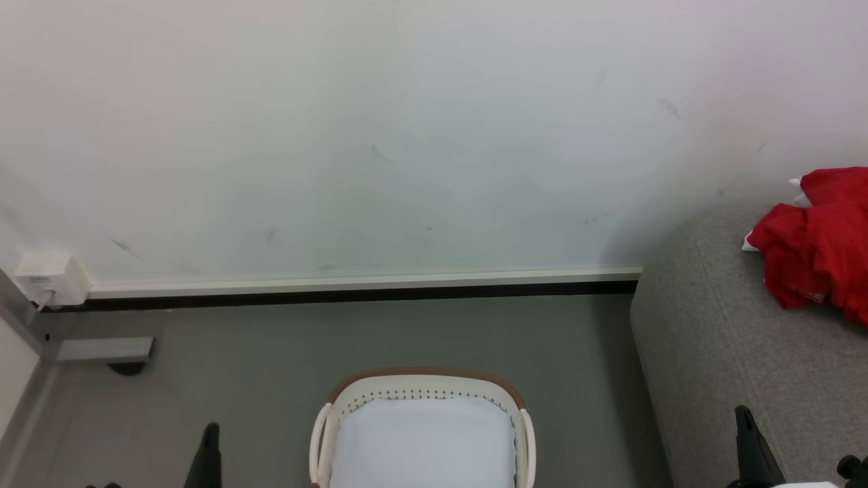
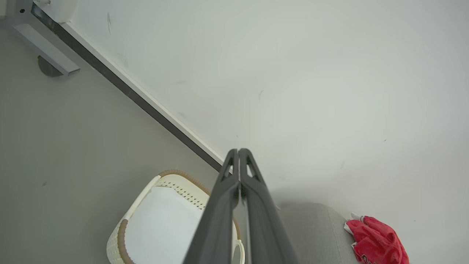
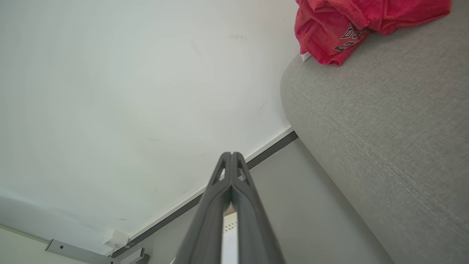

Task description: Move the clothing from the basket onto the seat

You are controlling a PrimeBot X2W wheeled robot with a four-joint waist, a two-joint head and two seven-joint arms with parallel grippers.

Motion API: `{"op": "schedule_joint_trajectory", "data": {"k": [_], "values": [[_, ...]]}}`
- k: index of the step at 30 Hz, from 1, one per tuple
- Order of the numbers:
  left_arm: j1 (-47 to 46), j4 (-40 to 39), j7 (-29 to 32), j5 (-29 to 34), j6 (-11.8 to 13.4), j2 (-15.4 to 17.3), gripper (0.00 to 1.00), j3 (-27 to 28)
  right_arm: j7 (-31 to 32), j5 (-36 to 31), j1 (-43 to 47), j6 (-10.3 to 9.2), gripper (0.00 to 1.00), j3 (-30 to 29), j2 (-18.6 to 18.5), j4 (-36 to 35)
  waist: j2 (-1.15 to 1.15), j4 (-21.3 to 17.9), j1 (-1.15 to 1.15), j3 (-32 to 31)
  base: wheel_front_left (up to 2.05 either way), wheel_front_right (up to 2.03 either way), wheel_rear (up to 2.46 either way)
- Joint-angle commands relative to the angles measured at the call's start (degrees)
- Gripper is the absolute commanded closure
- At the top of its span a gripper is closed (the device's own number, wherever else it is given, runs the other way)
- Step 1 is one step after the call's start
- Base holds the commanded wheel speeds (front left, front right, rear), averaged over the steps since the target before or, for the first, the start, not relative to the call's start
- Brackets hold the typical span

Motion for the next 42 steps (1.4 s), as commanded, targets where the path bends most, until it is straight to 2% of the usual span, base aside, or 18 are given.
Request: {"op": "schedule_joint_trajectory", "data": {"k": [1, 19, 42], "values": [[-1.4, -0.7, 0.4, -2.0, -0.3, 0.5, 1.00, 0.3, 0.4, 2.0, -1.7, -0.05, 1.00, -0.5, -0.5, -1.0, 0.00, 0.0, 0.00, 0.0, 0.00, 0.00, 0.00], [-3.3, -0.6, 3.6, -14.5, -0.4, 0.6, 1.00, 0.7, 3.6, 14.4, -2.4, -0.07, 1.00, -2.0, -0.6, -2.4, 0.00, 0.1, 0.00, 0.3, 0.00, 0.00, 0.00], [-5.3, -0.4, 7.0, -27.5, -0.5, 0.7, 1.00, 1.0, 7.0, 27.7, -3.2, -0.09, 1.00, -3.6, -0.6, -3.7, 0.00, 0.3, 0.00, 0.7, 0.00, 0.00, 0.00]]}}
